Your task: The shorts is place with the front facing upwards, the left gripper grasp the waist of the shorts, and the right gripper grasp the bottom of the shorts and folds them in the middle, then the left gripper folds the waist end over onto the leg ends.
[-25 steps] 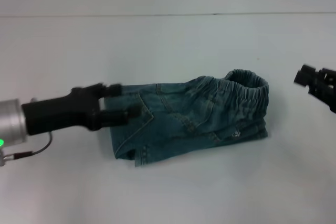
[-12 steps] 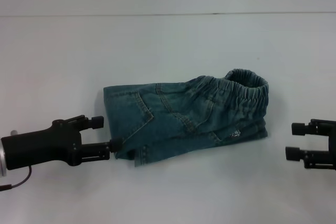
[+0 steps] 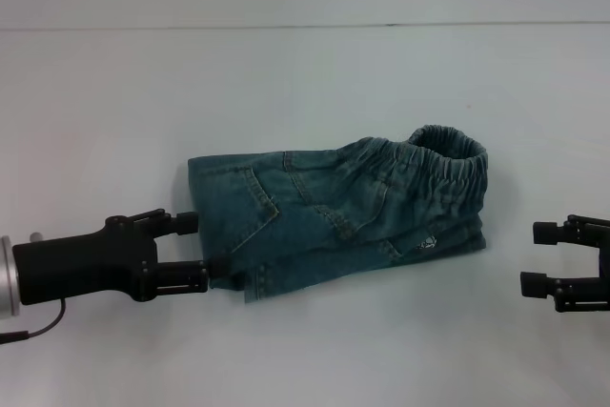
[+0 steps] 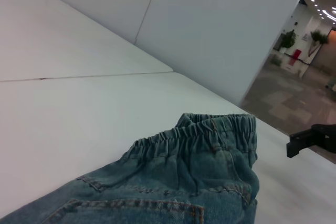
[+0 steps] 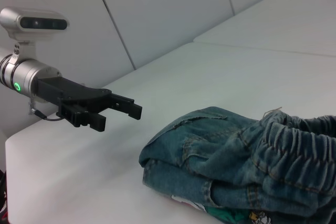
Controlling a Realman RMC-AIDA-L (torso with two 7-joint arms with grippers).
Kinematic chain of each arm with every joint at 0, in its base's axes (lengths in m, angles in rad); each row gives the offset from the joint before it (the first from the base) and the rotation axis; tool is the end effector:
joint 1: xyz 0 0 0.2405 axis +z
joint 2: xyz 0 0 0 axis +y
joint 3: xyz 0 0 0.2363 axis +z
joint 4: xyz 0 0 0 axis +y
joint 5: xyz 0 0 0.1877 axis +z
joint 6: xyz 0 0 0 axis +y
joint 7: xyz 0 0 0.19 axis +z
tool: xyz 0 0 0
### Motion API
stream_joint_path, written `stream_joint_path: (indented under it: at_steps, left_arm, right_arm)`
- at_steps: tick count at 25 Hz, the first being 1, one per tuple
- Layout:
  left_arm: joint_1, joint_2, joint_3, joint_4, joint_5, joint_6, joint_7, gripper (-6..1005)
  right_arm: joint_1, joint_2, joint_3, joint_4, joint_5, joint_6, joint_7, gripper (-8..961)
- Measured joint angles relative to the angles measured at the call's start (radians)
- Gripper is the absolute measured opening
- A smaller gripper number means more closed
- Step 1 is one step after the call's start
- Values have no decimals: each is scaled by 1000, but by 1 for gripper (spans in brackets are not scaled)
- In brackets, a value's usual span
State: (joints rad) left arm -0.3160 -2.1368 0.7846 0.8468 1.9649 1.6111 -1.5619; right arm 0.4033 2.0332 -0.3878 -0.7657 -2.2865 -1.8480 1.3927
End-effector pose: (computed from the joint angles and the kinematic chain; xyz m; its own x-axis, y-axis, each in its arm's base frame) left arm -0.2396 0.2732 -0.0323 0.6969 0.5075 0.5067 0.6167 -0.7847 -0.0622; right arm 0.2737 0.2587 0.0140 0.7569 -0.4712 -0.4528 -0.5653 -0.8197 -0.0920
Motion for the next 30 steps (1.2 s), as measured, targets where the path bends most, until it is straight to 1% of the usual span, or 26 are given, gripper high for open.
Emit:
stream_joint_path:
  at_steps: [16,30]
  left_arm:
    - [0,0,-1,0,13,1,-5,916]
    - [-20,-2,-1,-7,22,3,-6,916]
  right_arm:
    - [13,1,-2,-1,-1,8,-5,915]
    - [17,0,-2,-1,11,21,-6,915]
